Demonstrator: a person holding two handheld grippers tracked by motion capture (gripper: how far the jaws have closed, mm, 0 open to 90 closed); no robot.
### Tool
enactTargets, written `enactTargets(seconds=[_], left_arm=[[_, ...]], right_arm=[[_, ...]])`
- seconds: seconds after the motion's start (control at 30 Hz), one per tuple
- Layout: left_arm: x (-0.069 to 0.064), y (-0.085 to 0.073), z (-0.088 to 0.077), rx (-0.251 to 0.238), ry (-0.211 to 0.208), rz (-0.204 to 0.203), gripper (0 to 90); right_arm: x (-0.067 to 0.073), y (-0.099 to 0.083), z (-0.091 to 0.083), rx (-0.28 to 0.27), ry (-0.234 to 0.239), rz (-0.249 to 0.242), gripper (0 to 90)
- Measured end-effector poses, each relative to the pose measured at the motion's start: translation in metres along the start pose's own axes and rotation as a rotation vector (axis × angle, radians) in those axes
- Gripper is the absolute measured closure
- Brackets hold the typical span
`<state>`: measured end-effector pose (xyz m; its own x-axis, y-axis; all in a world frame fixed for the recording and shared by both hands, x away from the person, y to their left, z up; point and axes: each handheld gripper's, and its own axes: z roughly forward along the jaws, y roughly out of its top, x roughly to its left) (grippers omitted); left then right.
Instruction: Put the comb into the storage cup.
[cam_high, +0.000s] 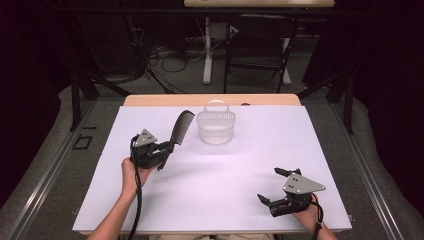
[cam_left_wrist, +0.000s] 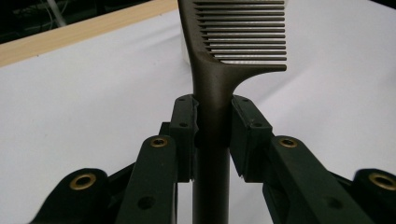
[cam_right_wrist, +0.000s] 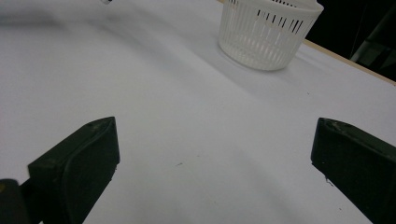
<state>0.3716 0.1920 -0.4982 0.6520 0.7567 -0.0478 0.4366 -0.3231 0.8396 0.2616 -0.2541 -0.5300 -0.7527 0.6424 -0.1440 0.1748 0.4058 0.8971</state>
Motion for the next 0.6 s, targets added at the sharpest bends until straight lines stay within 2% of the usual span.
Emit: enactTargets(seconds=[0.23,0.6], left_arm=[[0.0011,0.0002,0.0002,-0.026,-0.002,0.007,72.3],[0.0048,0.0020,0.0005,-0.062,0.003,-0.012,72.3]], right_arm=[[-0.0012,-0.0011,0.0010,0.000,0.000,0.006,0.7],[-0.0018,-0.0016,0.0009,-0.001,0.008,0.009,0.3]])
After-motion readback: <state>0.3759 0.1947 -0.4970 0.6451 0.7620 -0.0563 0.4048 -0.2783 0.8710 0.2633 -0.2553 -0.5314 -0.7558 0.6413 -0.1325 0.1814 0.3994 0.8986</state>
